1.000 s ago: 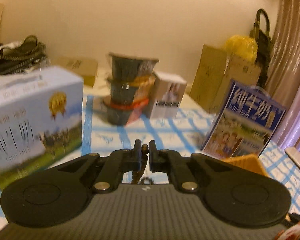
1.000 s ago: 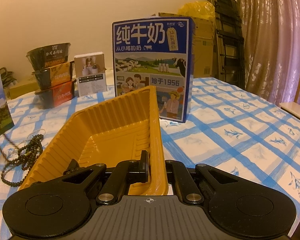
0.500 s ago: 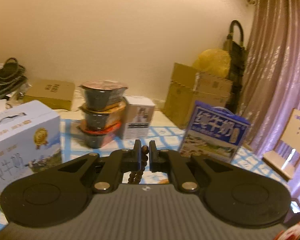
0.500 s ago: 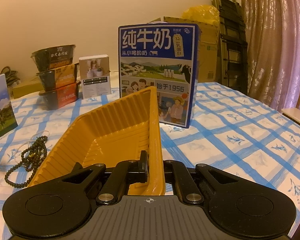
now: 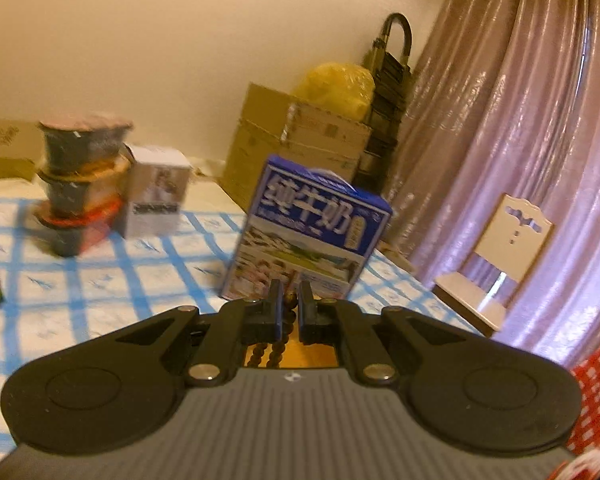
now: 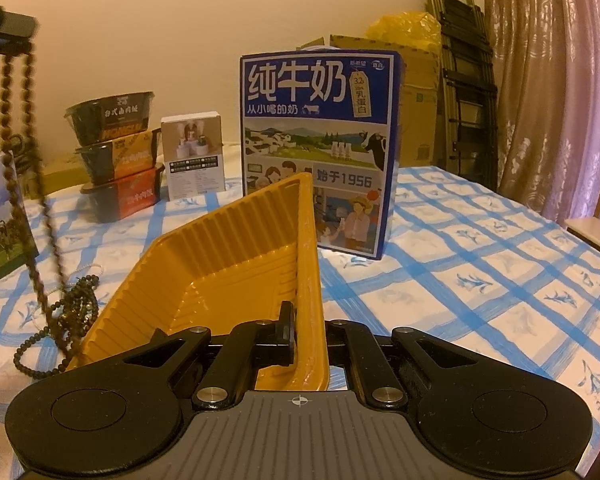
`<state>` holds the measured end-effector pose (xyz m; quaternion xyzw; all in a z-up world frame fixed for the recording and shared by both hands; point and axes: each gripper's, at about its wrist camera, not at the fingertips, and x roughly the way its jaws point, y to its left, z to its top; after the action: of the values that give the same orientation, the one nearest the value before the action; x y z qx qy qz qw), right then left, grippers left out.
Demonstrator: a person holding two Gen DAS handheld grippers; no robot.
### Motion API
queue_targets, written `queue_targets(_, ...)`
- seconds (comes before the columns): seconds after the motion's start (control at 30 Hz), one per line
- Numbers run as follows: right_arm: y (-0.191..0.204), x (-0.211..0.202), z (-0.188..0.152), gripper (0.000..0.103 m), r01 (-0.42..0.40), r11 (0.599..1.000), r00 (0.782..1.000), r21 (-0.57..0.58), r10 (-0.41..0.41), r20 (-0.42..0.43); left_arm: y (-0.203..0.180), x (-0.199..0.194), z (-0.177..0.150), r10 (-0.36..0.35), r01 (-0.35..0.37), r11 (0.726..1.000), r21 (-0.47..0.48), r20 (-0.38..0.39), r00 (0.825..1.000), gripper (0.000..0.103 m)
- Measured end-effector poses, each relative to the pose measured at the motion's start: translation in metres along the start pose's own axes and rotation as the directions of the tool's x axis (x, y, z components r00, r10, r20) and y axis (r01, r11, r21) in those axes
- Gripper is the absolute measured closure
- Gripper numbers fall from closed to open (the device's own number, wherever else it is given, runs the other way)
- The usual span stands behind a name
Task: Organize jewelry
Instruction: 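Carry the dark bead strand over the orange tray with the left gripper, then open the left gripper to drop the strand into the tray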
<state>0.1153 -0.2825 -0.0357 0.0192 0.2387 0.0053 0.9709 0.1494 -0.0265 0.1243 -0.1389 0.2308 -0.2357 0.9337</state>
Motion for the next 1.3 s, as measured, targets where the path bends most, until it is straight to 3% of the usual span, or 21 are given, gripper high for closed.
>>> queue_targets(0.17,-0.001,0.000,0.000,0.097,-0.003,1.000,1.000,0.008,0.003,0.000,-0.008,0.030,-0.015,-0.043,0.042,0.999,-0.027,-0.062,0.997,0.097)
queue_targets(0.63,-0.003,0.001,-0.001,0.097,-0.003,1.000,1.000,0.017,0.003,-0.004,0.010,0.094,-0.072,-0.008,-0.013,0.997,-0.081,-0.248,0.969,0.097)
queue_targets(0.8,-0.004,0.002,-0.002,0.097,-0.001,1.000,1.000,0.021,0.001,-0.008,0.010,0.102,-0.086,0.003,-0.020,0.998,-0.059,-0.275,0.962,0.094)
queue_targets(0.87,-0.004,0.002,-0.003,0.097,-0.001,1.000,1.000,0.021,0.001,-0.008,0.011,0.103,-0.091,0.017,-0.033,0.998,-0.050,-0.284,0.959,0.086)
queue_targets(0.97,-0.004,0.002,-0.003,0.097,-0.001,1.000,1.000,0.022,0.001,-0.008,0.014,0.098,-0.098,0.034,-0.050,0.998,-0.047,-0.286,0.958,0.082)
queue_targets(1.13,-0.007,0.003,-0.004,0.097,0.004,0.999,1.000,0.032,-0.003,-0.014,0.027,0.069,-0.112,0.114,-0.129,0.990,-0.055,-0.228,0.967,0.073)
queue_targets(1.3,-0.007,0.002,-0.004,0.097,0.005,1.000,1.000,0.031,-0.004,-0.014,0.046,0.035,-0.138,0.233,-0.249,0.967,-0.051,-0.214,0.949,0.073)
